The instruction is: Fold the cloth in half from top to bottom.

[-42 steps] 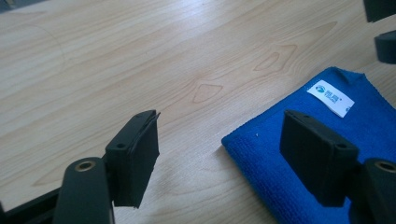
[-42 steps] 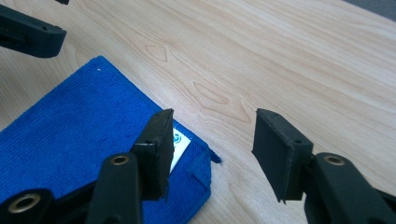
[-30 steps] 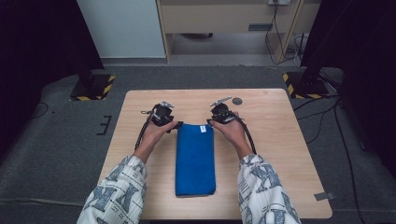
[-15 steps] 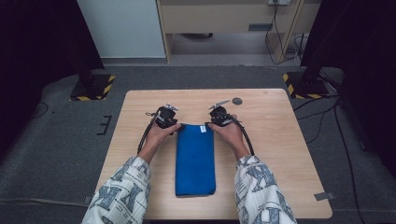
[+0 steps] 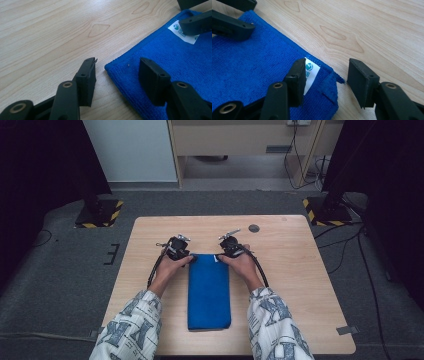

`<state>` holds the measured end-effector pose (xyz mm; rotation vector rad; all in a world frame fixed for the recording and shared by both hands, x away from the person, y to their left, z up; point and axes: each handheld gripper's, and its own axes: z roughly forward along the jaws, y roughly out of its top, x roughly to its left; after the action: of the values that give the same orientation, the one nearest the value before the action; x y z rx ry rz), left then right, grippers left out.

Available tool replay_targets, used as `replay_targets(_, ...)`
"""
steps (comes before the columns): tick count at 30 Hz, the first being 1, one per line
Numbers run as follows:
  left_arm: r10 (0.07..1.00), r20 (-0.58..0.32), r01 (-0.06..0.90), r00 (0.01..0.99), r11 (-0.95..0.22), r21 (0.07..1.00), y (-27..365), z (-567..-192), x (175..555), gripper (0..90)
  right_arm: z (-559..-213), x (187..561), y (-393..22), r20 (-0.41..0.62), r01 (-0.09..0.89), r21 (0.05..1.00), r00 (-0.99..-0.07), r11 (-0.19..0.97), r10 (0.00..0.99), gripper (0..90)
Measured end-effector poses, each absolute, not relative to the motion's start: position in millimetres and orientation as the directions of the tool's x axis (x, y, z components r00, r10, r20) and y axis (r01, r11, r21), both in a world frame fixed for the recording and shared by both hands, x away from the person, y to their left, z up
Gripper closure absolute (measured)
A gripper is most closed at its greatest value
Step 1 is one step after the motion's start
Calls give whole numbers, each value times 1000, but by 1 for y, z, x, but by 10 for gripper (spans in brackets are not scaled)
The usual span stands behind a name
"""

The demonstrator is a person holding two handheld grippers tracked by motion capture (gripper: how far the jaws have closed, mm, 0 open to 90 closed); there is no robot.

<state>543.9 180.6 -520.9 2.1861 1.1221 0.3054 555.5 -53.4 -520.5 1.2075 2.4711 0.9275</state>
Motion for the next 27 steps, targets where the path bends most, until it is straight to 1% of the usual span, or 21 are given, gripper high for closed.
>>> replay_targets(6,792,-79,635,605,-421,647,182,-521,544,477,-522,556,-54,61,623,637,-628,453,776,477)
replay_targets(8,788,-80,629,611,-422,653,182,-522,543,490,-522,557,-55,72,628,636,-627,449,776,475)
replay_targets(12,783,-76,623,617,-427,655,180,-522,541,552,-522,556,-53,79,631,633,-630,449,772,482)
replay_targets(14,781,-69,619,620,-433,655,179,-522,541,572,-521,556,-53,91,634,630,-635,449,768,462)
replay_targets(17,783,-67,622,619,-436,650,178,-521,540,592,-516,556,-56,78,618,656,-626,433,776,510)
replay_targets(19,784,-70,624,617,-433,650,176,-521,540,618,-514,558,-59,52,615,655,-616,439,786,569)
replay_targets(22,784,-72,625,616,-431,651,175,-521,540,631,-516,559,-60,40,626,636,-611,451,791,588)
replay_targets(27,780,-84,626,620,-427,652,174,-521,539,697,-521,559,-58,47,628,629,-619,458,784,623)
